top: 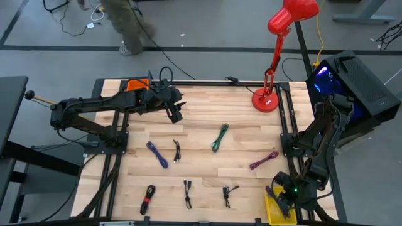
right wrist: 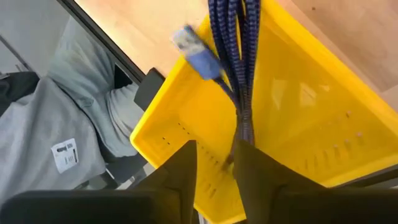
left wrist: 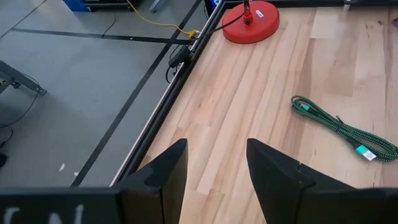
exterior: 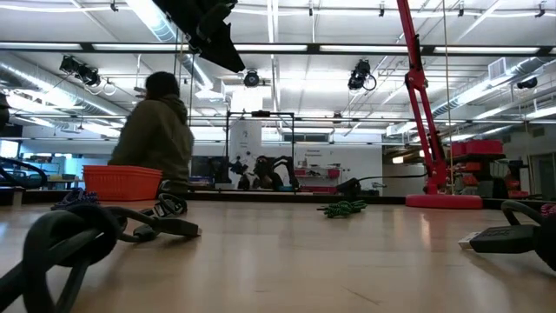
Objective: Pick & Place USB Port
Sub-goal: Put the pink patterned charger cable into the yellow bin
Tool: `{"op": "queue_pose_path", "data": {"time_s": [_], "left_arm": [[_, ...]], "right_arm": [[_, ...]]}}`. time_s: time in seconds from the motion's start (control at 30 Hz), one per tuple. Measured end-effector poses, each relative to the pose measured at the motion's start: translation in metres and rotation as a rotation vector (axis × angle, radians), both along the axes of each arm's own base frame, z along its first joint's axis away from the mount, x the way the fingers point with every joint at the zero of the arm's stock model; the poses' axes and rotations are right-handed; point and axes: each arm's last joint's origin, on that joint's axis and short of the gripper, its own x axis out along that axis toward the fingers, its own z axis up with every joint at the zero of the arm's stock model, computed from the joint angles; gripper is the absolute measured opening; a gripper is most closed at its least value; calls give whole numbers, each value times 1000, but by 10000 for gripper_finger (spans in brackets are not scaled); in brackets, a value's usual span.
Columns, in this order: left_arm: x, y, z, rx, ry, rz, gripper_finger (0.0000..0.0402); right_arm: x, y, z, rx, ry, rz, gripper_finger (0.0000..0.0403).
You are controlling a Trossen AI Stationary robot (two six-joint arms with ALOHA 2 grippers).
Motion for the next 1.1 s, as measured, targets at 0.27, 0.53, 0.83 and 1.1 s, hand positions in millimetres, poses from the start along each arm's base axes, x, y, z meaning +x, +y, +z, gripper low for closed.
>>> {"op": "queue_pose_path", "data": {"time_s": [0.27, 0.53, 0.83, 1.1], "left_arm": [[0, 0, 0, 0, 0, 0, 172], [0, 0, 0, -1, -1, 0, 172], [0, 0, 0, -6, -8, 5, 172], [0, 0, 0, -18, -16, 14, 172]], "right_arm": [[2, -4, -2, -64, -50, 2, 118], [15, -19, -5, -211, -114, 10, 119], [39, -49, 5, -378, -253, 81, 119], [49, -81, -3, -521, -67, 163, 119]]}}
